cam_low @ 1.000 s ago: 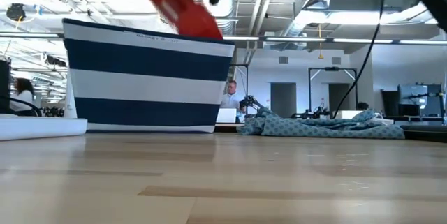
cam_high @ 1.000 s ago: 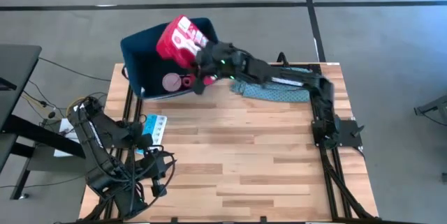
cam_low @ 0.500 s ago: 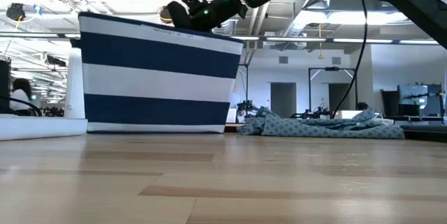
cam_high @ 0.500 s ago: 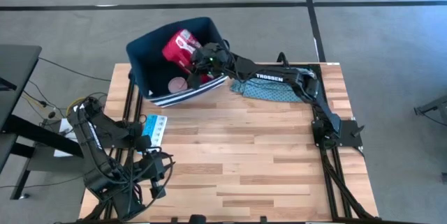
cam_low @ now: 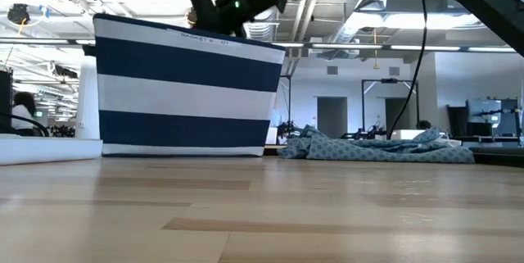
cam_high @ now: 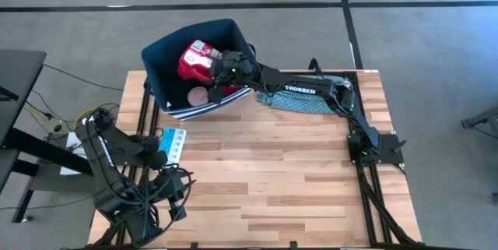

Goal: Pick & place medical supplies in basket/bin
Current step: Put the pill organizer box into the blue bin

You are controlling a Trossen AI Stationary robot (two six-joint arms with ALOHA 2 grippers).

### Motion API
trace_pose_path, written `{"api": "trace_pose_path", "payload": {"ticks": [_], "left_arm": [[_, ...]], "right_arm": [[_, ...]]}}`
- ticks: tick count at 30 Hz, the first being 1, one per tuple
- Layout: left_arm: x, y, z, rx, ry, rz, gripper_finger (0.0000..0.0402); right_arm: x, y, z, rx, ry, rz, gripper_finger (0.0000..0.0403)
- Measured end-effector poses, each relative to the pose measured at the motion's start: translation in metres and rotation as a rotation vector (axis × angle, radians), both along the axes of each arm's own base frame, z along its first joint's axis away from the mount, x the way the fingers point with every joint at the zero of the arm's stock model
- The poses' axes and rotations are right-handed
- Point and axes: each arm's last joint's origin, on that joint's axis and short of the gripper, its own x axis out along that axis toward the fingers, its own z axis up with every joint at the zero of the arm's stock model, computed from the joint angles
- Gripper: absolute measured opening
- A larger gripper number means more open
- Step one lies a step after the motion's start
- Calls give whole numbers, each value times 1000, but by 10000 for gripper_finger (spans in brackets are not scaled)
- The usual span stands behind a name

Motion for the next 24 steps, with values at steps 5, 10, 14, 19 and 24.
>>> {"api": "trace_pose_path", "payload": {"ticks": [5,10,14,19,24], "left_arm": [[0,0,0,-7,-2,5,88],[0,0,0,-13,0,8,88],[0,0,0,-45,-4,29,88],[-1,0,-1,-94,-9,62,88],[-1,-2,-8,-160,19,106,88]], "right_arm": [[-1,25,51,-100,-44,7,178],[-20,72,94,-161,-30,81,171],[-52,109,122,-223,62,152,168],[-85,147,135,-155,166,158,162],[-107,181,132,-34,294,189,157]]}}
